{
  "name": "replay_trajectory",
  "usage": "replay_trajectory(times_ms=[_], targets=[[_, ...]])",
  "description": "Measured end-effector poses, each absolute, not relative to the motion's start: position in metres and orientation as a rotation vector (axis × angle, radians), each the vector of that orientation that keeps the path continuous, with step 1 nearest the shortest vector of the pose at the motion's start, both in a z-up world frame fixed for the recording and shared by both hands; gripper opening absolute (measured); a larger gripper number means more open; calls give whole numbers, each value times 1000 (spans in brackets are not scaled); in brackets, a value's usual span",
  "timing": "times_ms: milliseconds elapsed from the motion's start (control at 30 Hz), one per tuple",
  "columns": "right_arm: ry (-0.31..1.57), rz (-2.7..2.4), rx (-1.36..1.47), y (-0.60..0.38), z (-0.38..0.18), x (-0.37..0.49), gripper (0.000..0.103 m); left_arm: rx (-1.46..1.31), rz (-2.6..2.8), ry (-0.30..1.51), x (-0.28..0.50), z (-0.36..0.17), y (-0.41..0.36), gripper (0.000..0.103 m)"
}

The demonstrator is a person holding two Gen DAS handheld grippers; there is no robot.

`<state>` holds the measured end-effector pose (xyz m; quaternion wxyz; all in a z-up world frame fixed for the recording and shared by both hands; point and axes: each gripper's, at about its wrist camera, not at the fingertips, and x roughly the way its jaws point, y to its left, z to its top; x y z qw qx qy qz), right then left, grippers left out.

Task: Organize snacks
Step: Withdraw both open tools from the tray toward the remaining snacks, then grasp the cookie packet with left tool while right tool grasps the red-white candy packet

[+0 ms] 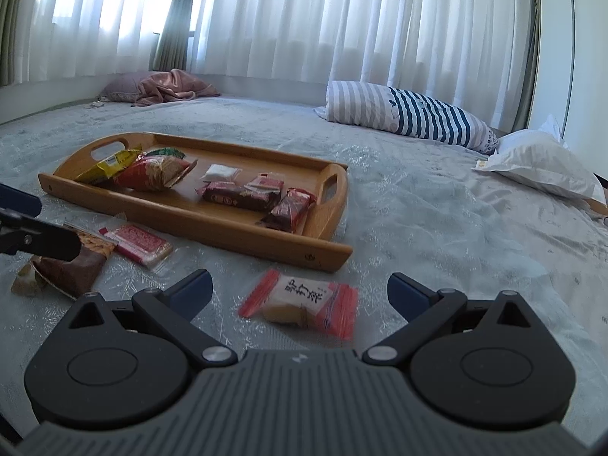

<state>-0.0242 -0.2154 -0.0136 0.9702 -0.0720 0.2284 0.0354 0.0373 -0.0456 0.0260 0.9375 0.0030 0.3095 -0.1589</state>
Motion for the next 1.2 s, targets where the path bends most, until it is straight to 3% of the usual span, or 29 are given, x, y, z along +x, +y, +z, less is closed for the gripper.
replay_trajectory(times_ms=[200,533,733,867,1200], targets=[[477,59,-143,-215,-18,-20,103,56,-299,601,20,17,-48,91],[517,33,-108,-220,-29,-13,103,-10,-306,642,13,8,-43,59],[518,33,-102,-220,-30,-13,103,51,-300,620,-4,6,-47,57],[528,36,-78,-223,-32,-11,103,105,-252,622,-3,4,-46,38],[530,36,-70,-225,-33,-10,103,49,-223,612,11,3,-43,42]])
